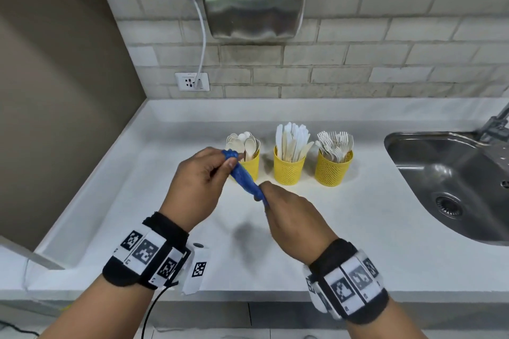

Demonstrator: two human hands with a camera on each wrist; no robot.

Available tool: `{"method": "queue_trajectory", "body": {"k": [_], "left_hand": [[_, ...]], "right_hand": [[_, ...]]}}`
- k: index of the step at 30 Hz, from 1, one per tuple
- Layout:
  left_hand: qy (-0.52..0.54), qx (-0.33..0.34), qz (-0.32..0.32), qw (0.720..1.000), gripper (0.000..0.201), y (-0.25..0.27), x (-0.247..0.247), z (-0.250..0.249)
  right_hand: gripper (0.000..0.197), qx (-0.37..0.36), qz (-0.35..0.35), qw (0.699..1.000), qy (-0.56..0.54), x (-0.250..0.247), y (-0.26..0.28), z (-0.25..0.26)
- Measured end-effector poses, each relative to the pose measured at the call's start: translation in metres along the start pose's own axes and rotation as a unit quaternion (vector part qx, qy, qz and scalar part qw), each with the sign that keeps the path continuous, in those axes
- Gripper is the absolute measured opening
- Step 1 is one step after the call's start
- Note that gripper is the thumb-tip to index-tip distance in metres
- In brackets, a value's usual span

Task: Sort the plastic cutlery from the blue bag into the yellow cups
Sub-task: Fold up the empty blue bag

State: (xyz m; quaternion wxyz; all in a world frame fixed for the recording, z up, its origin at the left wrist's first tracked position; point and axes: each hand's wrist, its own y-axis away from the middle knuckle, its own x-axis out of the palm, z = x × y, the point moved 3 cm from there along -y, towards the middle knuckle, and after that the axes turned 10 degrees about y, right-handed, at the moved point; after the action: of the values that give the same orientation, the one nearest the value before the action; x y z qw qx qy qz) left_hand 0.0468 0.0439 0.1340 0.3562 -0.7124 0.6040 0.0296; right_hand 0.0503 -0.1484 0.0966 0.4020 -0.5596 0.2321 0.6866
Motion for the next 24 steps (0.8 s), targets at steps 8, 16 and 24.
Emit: {"method": "queue_trajectory", "body": {"k": [8,16,24], "left_hand": [[0.046,-0.042,0.194,0.979,0.033,0.026,0.017,-0.015],[0.151,0.0,0.143,0.978,0.03,0.024,0.011,-0.048],[0.131,-0.053,0.087,0.986,0.035,0.018,0.001,-0.024]], "right_hand": [[0.026,-0.067,-0.201,0.977,-0.008,-0.072,-0.016,-0.002],[0.024,-0.041,-0.099,0.987,-0.122,-0.036,-0.042,-0.002],[0.03,-0.022,-0.051,0.988,-0.143,0.003,-0.007,0.014]]}}
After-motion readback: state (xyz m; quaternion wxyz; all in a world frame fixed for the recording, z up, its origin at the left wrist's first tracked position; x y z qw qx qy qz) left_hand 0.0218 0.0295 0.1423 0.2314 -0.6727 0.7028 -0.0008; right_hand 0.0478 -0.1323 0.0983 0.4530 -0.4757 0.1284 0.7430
